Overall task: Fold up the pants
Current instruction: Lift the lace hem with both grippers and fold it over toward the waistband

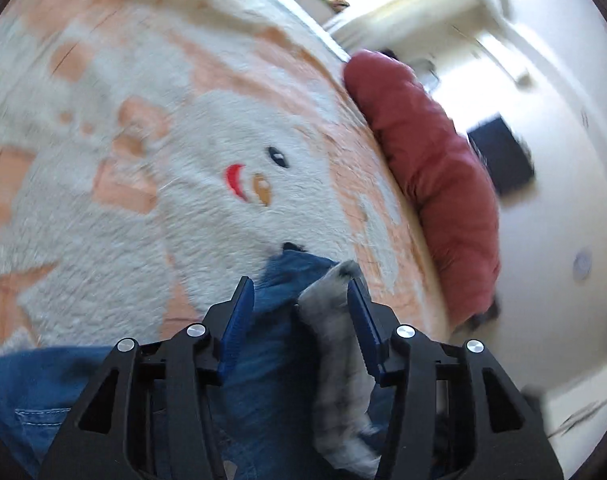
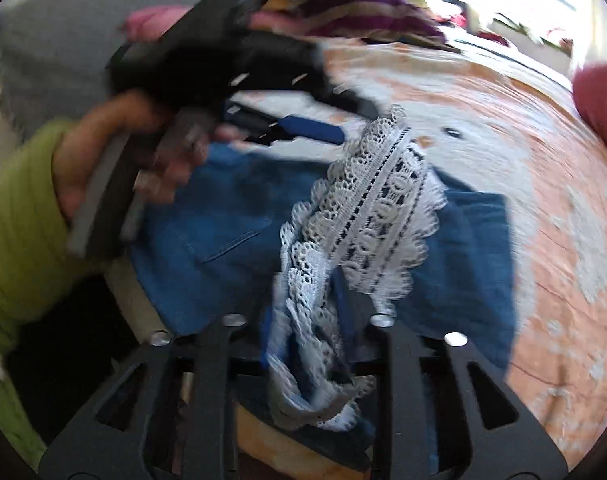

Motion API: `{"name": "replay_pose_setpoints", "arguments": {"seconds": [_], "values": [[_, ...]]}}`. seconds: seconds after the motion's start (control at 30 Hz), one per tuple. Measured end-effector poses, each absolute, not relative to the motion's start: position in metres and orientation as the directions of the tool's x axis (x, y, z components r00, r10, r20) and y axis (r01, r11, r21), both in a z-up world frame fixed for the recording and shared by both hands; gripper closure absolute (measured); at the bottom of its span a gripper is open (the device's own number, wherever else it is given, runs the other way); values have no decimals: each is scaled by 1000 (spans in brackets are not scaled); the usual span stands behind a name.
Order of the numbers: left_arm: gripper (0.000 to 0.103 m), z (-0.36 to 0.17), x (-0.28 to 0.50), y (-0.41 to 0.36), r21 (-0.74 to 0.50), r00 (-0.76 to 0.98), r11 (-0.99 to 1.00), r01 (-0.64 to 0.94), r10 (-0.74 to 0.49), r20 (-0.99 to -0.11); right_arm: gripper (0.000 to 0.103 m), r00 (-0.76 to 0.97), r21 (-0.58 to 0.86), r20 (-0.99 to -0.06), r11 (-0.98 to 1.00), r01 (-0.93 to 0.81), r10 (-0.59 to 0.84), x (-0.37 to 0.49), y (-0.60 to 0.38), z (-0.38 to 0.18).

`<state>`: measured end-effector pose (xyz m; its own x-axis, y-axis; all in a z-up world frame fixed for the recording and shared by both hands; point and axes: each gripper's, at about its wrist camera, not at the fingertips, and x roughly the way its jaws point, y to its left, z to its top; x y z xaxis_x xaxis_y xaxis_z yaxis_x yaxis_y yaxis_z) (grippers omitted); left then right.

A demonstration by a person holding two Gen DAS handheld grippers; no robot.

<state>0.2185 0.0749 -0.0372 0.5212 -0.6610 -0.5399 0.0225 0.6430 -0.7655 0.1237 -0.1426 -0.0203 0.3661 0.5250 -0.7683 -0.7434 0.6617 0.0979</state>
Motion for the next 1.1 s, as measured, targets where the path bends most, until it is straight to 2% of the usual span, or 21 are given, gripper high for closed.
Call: {"name": "replay_pose_setpoints", "arguments": {"seconds": [0.03, 0.1, 0.13, 0.17, 0.2, 0.3, 0.37, 0.47, 0.5, 0.53, 0.57, 0.6, 0.73, 0.77, 0.83, 0.87, 0.93, 1.0, 1.1], "values": [[54, -38, 220, 80, -781, 520, 625, 13, -671, -529, 72, 362, 85, -770, 648, -757, 525, 119, -139, -21], [49, -36, 221, 80, -785, 521, 620, 14, -674, -524, 56, 357, 75, -754, 611, -788, 552, 107, -136, -16], [44, -35, 222, 77, -783, 505, 622, 22, -683, -528, 51, 372, 68, -722, 596, -800, 583, 101, -142, -6], [41, -34, 221, 76, -775, 494, 632, 21, -680, -542, 39, 391, 63, -691, 589, -806, 608, 98, -149, 3], [40, -33, 221, 73, -763, 488, 647, 15, -670, -559, 34, 409, 59, -666, 590, -805, 624, 95, -156, 11], [38, -32, 219, 64, -740, 472, 672, 28, -661, -583, 34, 444, 55, -616, 597, -800, 651, 83, -183, 26], [33, -33, 220, 61, -701, 467, 712, 23, -628, -622, 34, 444, 32, -645, 603, -797, 622, 81, -189, 23], [33, -40, 222, 63, -695, 459, 719, 15, -622, -634, 34, 422, -49, -690, 545, -837, 587, 61, -176, 13], [34, -42, 223, 62, -696, 455, 717, 18, -626, -633, 34, 416, -73, -700, 522, -850, 580, 57, -172, 7], [39, -42, 224, 59, -688, 443, 726, 26, -625, -643, 34, 413, -109, -713, 492, -864, 566, 48, -165, 3], [54, -42, 224, 55, -672, 434, 739, 36, -618, -656, 35, 415, -138, -723, 473, -870, 552, 43, -162, -1], [60, -40, 224, 51, -661, 427, 748, 51, -615, -663, 39, 417, -159, -732, 461, -873, 539, 41, -159, -4], [65, -42, 224, 43, -642, 416, 764, 67, -606, -678, 52, 424, -177, -758, 469, -866, 496, 46, -153, -14], [73, -44, 224, 42, -641, 414, 765, 65, -605, -680, 54, 426, -182, -765, 472, -863, 484, 47, -152, -16], [81, -47, 226, 41, -633, 412, 771, 61, -597, -688, 55, 432, -211, -786, 465, -859, 442, 48, -148, -24], [81, -48, 226, 40, -629, 413, 775, 59, -593, -692, 55, 431, -222, -796, 458, -861, 425, 48, -143, -29], [85, -46, 226, 39, -628, 419, 776, 57, -589, -691, 65, 434, -245, -810, 445, -862, 395, 47, -139, -36], [86, -41, 225, 38, -629, 431, 774, 69, -592, -681, 88, 413, -211, -812, 452, -867, 413, 48, -139, -32], [86, -28, 222, 40, -633, 455, 768, 93, -599, -659, 89, 402, -157, -781, 473, -867, 478, 50, -145, -19]]}}
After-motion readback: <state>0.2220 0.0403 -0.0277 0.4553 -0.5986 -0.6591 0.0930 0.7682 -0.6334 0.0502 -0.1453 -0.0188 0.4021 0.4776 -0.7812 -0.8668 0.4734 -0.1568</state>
